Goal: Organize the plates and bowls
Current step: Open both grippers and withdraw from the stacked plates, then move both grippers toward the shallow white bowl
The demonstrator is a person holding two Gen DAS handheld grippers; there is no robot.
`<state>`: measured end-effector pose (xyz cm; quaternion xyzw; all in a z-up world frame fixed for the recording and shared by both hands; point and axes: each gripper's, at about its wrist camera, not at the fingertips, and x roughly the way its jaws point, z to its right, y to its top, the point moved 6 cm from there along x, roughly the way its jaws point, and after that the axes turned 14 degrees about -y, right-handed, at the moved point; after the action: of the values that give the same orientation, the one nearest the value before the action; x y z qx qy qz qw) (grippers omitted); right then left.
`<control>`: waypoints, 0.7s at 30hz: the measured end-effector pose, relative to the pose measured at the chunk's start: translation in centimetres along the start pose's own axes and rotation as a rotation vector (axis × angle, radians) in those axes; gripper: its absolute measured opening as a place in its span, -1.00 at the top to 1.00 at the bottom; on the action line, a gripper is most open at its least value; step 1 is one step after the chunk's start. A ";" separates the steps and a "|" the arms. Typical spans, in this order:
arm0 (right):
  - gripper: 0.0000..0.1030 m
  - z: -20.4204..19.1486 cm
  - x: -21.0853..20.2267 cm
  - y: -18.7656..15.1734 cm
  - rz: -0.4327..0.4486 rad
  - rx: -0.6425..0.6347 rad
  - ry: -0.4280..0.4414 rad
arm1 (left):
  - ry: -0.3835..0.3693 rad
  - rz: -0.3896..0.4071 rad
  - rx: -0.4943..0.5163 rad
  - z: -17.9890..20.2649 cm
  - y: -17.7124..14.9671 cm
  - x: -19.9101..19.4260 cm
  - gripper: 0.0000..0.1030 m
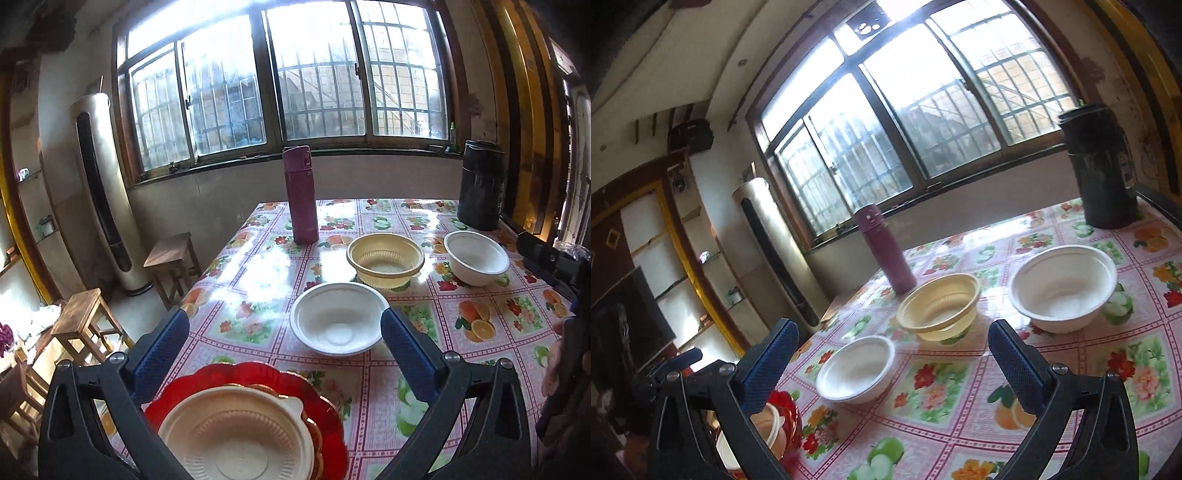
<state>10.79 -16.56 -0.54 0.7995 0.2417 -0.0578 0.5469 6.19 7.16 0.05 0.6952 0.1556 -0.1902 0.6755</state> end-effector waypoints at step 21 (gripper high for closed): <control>-0.99 10.9 0.7 2.0 -0.056 0.354 -0.046 | -0.132 -0.081 -0.056 10.9 0.2 10.9 -1.00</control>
<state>14.22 -26.69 -3.39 0.8748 0.2372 -0.1328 0.4011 15.27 -4.13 -5.11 0.6551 0.1442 -0.2583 0.6952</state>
